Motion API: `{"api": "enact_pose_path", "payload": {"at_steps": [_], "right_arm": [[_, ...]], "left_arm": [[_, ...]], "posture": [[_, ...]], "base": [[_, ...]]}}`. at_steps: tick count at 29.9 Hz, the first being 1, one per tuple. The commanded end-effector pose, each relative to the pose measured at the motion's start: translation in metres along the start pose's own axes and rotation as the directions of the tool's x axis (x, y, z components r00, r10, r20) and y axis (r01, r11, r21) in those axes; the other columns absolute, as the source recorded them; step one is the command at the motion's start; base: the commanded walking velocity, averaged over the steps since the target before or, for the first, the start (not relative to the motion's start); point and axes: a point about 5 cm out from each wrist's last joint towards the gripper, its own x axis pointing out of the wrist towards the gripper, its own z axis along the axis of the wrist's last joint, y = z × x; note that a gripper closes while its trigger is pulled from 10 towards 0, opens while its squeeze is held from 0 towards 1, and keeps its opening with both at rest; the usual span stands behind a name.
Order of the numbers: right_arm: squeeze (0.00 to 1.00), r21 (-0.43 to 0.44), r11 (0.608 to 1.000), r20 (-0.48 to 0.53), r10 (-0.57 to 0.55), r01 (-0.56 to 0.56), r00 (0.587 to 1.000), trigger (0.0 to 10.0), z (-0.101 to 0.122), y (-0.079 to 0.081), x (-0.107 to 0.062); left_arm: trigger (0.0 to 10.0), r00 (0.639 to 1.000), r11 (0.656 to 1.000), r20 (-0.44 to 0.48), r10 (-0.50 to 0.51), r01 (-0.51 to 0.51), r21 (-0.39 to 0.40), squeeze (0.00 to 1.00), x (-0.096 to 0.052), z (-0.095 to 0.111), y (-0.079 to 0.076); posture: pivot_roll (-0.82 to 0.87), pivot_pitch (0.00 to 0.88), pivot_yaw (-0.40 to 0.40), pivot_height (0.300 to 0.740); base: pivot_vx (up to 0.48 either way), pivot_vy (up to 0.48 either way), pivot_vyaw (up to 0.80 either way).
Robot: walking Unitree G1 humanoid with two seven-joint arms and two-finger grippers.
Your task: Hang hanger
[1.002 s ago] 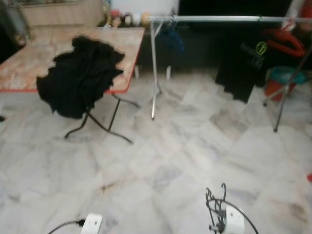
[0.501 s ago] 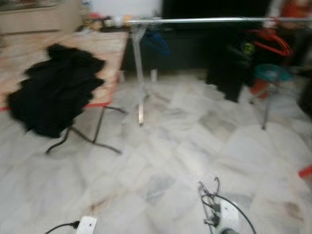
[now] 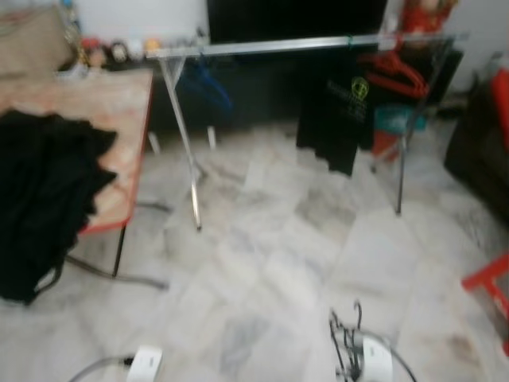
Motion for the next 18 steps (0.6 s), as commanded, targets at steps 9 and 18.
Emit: {"api": "enact_pose_path", "payload": {"at_steps": [9, 18], "right_arm": [[0.0, 0.012, 1.0, 0.022, 0.019, -0.019, 1.0, 10.0, 0.0083, 0.0103, 0.0019], [0.0, 0.003, 1.0, 0.038, 0.013, -0.014, 0.999, 10.0, 0.0116, 0.0098, 0.0022]], "left_arm": [[10.0, 0.999, 0.999, -0.029, 0.039, -0.038, 0.013, 0.0, -0.0037, -0.0077, 0.0145], [10.0, 0.999, 0.999, -0.024, 0.043, -0.042, 0.007, 0.0, -0.0035, -0.0063, 0.0148]], "posture": [[-0.02, 0.0, 0.03, 0.74], [-0.02, 0.0, 0.025, 0.74]], "base": [[0.422, 0.0, -0.48], [0.422, 0.0, -0.08]]}}
